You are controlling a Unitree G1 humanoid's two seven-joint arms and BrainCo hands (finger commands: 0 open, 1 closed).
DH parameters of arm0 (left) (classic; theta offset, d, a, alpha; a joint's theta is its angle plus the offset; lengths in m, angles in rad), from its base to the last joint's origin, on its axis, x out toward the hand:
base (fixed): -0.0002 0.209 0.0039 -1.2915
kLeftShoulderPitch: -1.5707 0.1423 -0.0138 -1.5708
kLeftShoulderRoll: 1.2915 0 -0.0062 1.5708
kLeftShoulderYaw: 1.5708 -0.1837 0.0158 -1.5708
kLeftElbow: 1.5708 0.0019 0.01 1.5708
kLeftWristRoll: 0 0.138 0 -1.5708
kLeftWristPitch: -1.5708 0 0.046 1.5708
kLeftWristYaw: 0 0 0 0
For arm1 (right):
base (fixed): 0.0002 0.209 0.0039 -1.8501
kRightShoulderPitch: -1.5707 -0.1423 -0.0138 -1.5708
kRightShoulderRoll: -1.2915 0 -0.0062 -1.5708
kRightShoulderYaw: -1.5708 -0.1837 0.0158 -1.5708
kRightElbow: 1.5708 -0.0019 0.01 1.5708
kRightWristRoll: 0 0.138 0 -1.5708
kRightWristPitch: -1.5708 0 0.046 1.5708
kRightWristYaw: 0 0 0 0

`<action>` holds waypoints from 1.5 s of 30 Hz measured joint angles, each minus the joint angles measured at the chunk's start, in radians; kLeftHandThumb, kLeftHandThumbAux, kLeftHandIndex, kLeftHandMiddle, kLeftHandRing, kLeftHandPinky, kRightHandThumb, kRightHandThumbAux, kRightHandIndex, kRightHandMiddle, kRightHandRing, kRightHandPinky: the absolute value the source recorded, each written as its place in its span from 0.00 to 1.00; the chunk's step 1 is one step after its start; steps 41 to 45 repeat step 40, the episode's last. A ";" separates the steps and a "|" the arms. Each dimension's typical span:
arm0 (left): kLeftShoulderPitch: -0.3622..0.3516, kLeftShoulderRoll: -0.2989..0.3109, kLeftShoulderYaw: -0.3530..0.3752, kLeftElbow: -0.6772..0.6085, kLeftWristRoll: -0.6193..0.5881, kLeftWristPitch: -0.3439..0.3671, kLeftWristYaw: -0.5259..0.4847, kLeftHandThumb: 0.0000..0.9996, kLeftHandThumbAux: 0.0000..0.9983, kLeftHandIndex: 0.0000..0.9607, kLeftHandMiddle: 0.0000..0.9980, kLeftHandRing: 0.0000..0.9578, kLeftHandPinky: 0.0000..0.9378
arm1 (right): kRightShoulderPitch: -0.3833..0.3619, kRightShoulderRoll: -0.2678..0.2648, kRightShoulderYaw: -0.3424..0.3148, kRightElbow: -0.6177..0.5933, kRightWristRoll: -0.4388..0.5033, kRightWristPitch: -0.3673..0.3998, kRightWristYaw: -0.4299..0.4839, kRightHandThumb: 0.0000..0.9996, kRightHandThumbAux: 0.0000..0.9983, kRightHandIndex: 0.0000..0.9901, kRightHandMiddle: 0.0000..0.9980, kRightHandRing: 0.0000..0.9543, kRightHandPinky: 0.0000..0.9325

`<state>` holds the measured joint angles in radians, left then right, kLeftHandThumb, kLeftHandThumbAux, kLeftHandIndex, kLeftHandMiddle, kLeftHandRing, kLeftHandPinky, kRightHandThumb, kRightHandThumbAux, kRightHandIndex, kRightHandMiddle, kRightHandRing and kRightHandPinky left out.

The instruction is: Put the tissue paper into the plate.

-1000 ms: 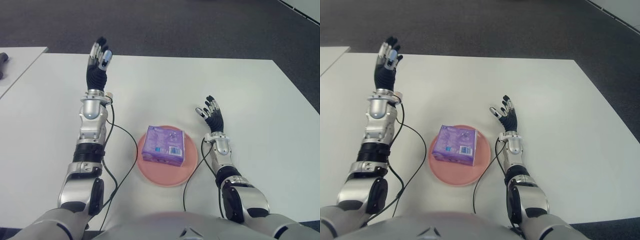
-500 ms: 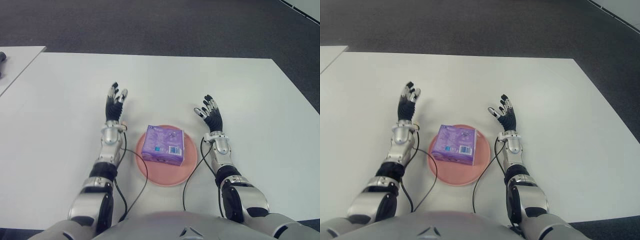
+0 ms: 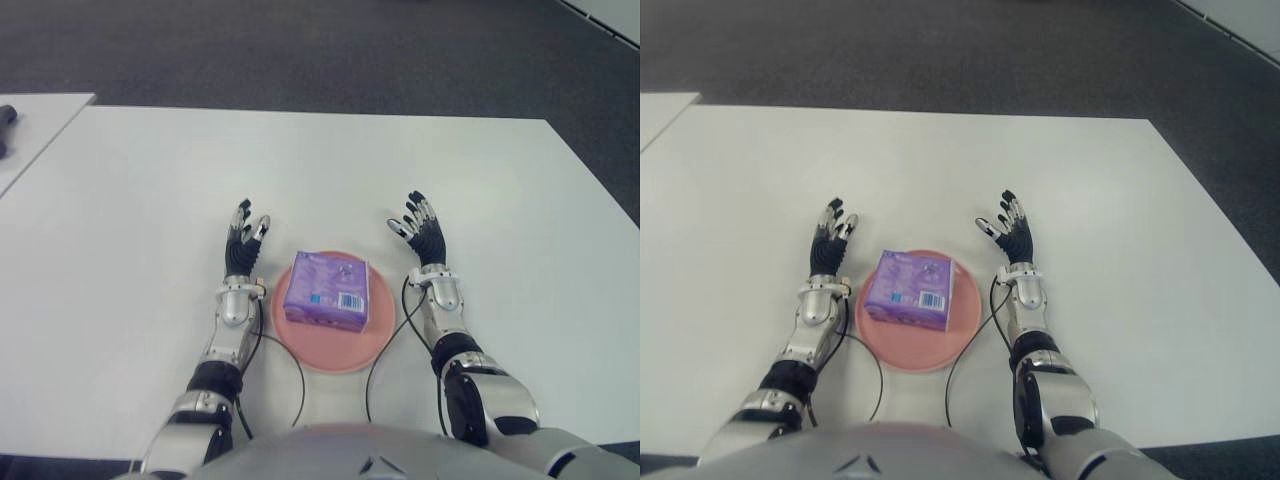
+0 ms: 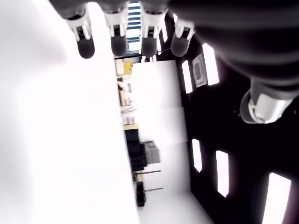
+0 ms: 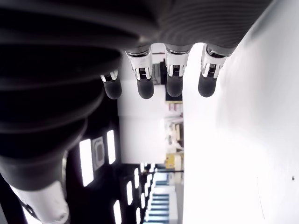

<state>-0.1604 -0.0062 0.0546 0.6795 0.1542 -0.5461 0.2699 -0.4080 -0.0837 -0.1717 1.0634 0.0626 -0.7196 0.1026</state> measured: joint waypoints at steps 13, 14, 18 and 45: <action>-0.005 0.018 0.001 0.032 -0.002 -0.058 -0.002 0.00 0.47 0.00 0.00 0.00 0.00 | -0.003 -0.006 -0.003 0.015 -0.003 -0.017 0.004 0.05 0.72 0.00 0.00 0.00 0.00; -0.002 0.021 0.001 0.029 -0.005 -0.062 -0.009 0.00 0.48 0.00 0.00 0.00 0.00 | -0.004 -0.007 -0.002 0.016 -0.005 -0.020 0.004 0.05 0.72 0.00 0.00 0.00 0.00; 0.021 0.030 0.001 0.000 -0.024 -0.066 -0.039 0.00 0.50 0.00 0.00 0.00 0.00 | -0.005 -0.011 0.001 0.023 -0.012 -0.028 0.003 0.05 0.71 0.00 0.00 0.00 0.00; 0.148 0.036 -0.033 -0.193 -0.026 0.038 -0.071 0.00 0.43 0.00 0.00 0.00 0.00 | -0.010 -0.023 -0.004 0.041 -0.018 -0.048 -0.003 0.03 0.70 0.00 0.00 0.00 0.00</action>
